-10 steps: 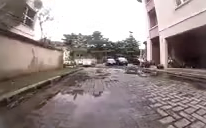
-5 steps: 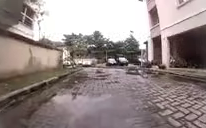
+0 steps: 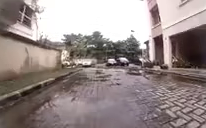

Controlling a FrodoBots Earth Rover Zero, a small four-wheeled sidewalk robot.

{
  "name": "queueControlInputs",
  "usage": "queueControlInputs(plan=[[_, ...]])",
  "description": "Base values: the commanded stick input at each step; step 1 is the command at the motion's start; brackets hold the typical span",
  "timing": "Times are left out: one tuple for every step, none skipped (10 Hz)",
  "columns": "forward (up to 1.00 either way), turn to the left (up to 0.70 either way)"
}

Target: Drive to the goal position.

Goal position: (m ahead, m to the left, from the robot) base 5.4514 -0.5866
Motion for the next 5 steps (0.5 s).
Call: queueControlInputs(plan=[[0.5,0.0],[0.5,0.0],[0.5,0.0],[0.5,0.0],[0.5,0.0]])
